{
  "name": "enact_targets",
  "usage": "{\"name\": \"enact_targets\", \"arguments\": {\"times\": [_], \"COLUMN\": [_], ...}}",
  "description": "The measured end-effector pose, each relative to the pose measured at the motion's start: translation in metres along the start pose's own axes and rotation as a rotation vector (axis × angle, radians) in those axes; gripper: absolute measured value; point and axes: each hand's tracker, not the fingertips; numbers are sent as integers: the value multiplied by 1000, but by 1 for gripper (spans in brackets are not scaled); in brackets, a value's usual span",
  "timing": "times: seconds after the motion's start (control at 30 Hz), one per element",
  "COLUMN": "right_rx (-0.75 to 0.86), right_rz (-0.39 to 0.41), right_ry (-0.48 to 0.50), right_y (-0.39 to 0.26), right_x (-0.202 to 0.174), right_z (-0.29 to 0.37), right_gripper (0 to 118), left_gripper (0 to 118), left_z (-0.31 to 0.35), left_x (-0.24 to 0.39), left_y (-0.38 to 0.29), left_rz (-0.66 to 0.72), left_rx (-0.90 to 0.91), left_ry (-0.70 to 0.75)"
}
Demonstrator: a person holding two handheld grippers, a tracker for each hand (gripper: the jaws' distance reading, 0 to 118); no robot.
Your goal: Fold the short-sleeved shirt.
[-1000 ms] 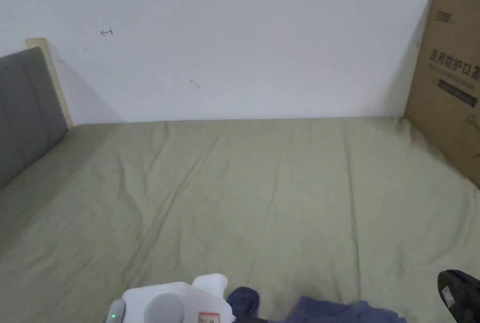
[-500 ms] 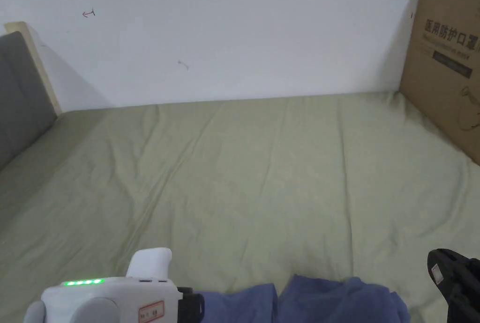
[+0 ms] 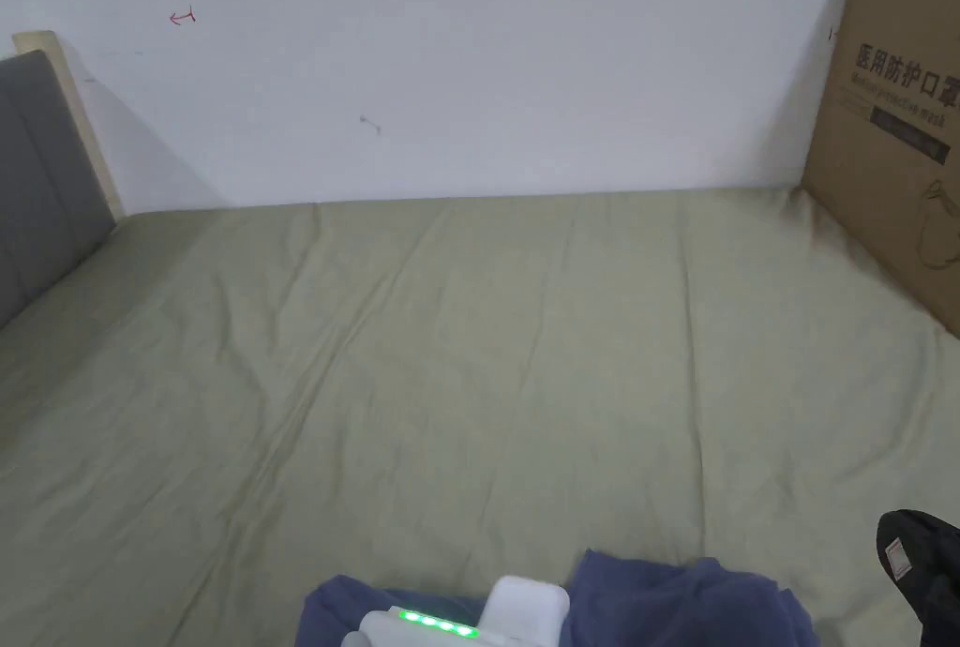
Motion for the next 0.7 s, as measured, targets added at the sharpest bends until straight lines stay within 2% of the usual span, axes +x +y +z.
{"name": "enact_targets", "arguments": {"times": [0.07, 0.13, 0.23, 0.27, 0.4, 0.47, 0.5, 0.53, 0.57, 0.6, 0.63, 0.7], "right_rx": [1, 3, 18, 23, 35, 24, 16, 7, -2, -7, -13, -21], "right_rz": [-7, -12, -25, -27, -19, -18, -16, -16, -15, -14, -10, -4], "right_ry": [3, 5, 15, 18, 25, 43, 50, 55, 58, 58, 54, 45], "right_y": [2, 5, 12, 15, 21, 21, 20, 20, 19, 20, 20, 19], "right_x": [0, -1, -3, -4, -7, -8, -8, -9, -9, -11, -12, -14], "right_z": [-2, -4, -1, 0, 1, 2, 1, 1, 1, 1, 0, -1], "right_gripper": [5, 5, 5, 5, 5, 5, 5, 5, 5, 5, 5, 5], "left_gripper": [1, 1, 1, 1, 1, 1, 9, 44, 88, 118, 115, 116], "left_z": [14, 41, 97, 116, 164, 170, 170, 166, 158, 150, 140, 132], "left_x": [-3, -1, -17, -30, -98, -137, -155, -175, -186, -199, -210, -226], "left_y": [-6, -15, -13, -11, -12, -22, -27, -33, -38, -42, -46, -57], "left_rz": [125, 130, 85, 96, 208, 281, 317, 374, 430, 468, 496, 547], "left_rx": [-35, 81, 228, 265, 343, 376, 383, 359, 316, 266, 185, 203], "left_ry": [-383, -550, -574, -541, -348, -333, -346, -351, -343, -335, -295, -250]}}
